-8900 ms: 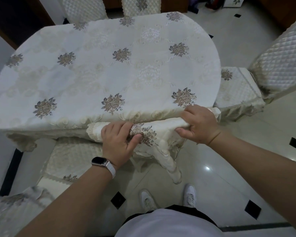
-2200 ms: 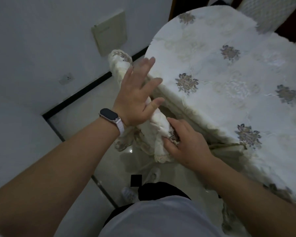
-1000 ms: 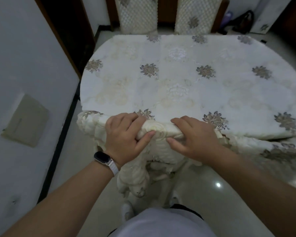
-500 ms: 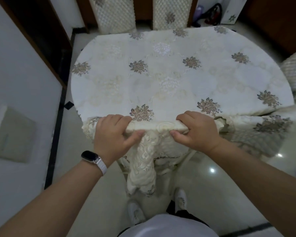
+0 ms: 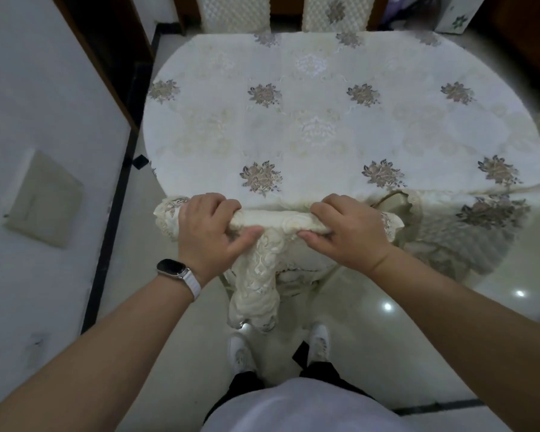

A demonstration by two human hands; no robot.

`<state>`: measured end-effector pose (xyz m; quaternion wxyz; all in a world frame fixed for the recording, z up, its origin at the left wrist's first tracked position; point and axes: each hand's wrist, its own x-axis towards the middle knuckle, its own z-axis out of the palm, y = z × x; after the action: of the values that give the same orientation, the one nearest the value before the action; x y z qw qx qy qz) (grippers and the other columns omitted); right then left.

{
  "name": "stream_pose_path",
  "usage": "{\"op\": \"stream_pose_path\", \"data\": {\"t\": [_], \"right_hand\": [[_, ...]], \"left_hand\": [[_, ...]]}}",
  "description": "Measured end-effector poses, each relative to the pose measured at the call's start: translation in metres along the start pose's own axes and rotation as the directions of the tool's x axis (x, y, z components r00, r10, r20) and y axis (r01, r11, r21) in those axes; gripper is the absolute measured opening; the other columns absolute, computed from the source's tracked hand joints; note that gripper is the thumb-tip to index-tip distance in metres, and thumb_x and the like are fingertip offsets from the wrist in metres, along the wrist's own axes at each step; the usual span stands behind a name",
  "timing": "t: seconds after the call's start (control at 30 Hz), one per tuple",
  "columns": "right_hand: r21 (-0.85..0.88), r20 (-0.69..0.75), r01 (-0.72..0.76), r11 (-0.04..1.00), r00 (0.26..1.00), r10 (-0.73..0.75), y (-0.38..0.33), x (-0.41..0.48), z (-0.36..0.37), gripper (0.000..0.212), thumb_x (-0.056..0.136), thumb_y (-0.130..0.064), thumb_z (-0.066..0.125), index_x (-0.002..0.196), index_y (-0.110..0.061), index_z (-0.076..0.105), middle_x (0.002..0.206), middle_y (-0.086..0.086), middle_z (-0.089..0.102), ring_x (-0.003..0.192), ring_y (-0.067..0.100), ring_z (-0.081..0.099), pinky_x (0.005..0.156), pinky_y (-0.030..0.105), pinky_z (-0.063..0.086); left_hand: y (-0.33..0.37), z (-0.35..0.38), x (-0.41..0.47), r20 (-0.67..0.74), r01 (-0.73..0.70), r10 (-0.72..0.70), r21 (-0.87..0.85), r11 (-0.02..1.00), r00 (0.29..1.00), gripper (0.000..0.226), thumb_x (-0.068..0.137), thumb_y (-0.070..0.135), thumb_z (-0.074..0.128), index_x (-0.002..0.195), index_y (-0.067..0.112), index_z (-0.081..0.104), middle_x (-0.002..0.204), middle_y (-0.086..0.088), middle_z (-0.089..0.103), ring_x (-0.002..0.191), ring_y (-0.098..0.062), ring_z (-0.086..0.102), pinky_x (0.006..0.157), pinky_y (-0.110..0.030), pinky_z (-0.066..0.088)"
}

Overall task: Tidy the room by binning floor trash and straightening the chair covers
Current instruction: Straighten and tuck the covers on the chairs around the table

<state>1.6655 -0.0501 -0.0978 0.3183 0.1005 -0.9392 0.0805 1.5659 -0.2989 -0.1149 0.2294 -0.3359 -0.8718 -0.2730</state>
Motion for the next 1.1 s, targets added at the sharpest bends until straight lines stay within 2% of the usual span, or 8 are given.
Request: {"op": "stream_pose_path", "data": {"t": [0.1,0.2,0.33,0.47,0.6,0.8,1.1], "right_hand": [[-0.016,-0.067,-0.003,1.0,0.998,0.002,0.007,-0.009,0.003,0.047,0.087,-0.058,0.06,0.079,-0.013,0.069,0.07,0.003,0.06,0.057,0.021,0.053,0.045,0.031,0.041],[-0.039,-0.103,-0.082,0.996,0.992,0.078,0.013,-0.003,0.004,0.052,0.084,-0.063,0.06,0.07,-0.013,0.064,0.064,0.003,0.056,0.055,0.021,0.051,0.046,0.031,0.037],[-0.089,-0.117,-0.149,0.985,0.984,0.138,0.022,-0.002,0.012,0.054,0.083,-0.064,0.056,0.067,-0.013,0.059,0.063,0.003,0.051,0.056,0.022,0.046,0.053,0.029,0.025],[-0.052,-0.09,-0.123,0.991,0.989,0.118,0.025,-0.013,0.012,0.055,0.084,-0.065,0.053,0.069,-0.014,0.062,0.064,0.003,0.053,0.058,0.022,0.048,0.051,0.03,0.03],[-0.024,-0.077,-0.097,0.995,0.993,0.095,0.033,-0.034,0.012,0.061,0.089,-0.066,0.046,0.07,-0.012,0.065,0.068,0.005,0.057,0.058,0.025,0.049,0.054,0.032,0.031],[-0.038,-0.089,-0.069,0.997,0.994,0.066,0.041,-0.028,0.024,0.06,0.09,-0.067,0.046,0.068,-0.013,0.062,0.067,0.006,0.056,0.058,0.026,0.05,0.049,0.033,0.035],[-0.017,-0.105,-0.057,0.998,0.993,0.055,0.057,-0.012,0.044,0.061,0.09,-0.067,0.049,0.07,-0.011,0.062,0.067,0.005,0.057,0.058,0.025,0.051,0.048,0.034,0.038]], "left_hand": [[0.006,0.006,-0.005,-0.06,-0.018,0.019,0.015,1.0,0.998,0.066,0.089,0.07,0.043,0.084,0.01,0.07,0.086,-0.007,0.06,0.083,-0.026,0.051,0.078,-0.038,0.036],[0.01,0.011,0.003,-0.02,0.038,-0.038,0.003,0.999,0.999,0.062,0.087,0.069,0.047,0.085,0.011,0.069,0.088,-0.007,0.061,0.084,-0.026,0.053,0.079,-0.039,0.038],[0.013,0.017,0.011,-0.004,0.064,-0.063,0.015,0.998,0.998,0.055,0.084,0.064,0.052,0.088,0.011,0.068,0.09,-0.006,0.062,0.085,-0.028,0.055,0.08,-0.039,0.038],[0.021,0.019,0.0,0.029,0.062,-0.063,0.03,0.998,0.998,0.054,0.083,0.065,0.052,0.088,0.014,0.068,0.089,-0.004,0.062,0.085,-0.027,0.054,0.081,-0.038,0.035],[0.031,0.027,-0.019,0.047,0.03,-0.033,0.064,0.998,0.998,0.063,0.089,0.072,0.042,0.089,0.015,0.07,0.092,-0.004,0.063,0.09,-0.022,0.049,0.081,-0.036,0.031],[0.023,0.04,-0.014,0.015,0.025,-0.026,0.062,0.998,1.0,0.064,0.09,0.071,0.043,0.091,0.013,0.069,0.094,-0.007,0.064,0.09,-0.027,0.053,0.083,-0.041,0.038],[0.009,0.05,0.002,-0.002,0.027,-0.027,0.051,0.998,1.0,0.064,0.092,0.07,0.044,0.092,0.01,0.069,0.093,-0.008,0.064,0.088,-0.03,0.057,0.085,-0.042,0.038]]}}
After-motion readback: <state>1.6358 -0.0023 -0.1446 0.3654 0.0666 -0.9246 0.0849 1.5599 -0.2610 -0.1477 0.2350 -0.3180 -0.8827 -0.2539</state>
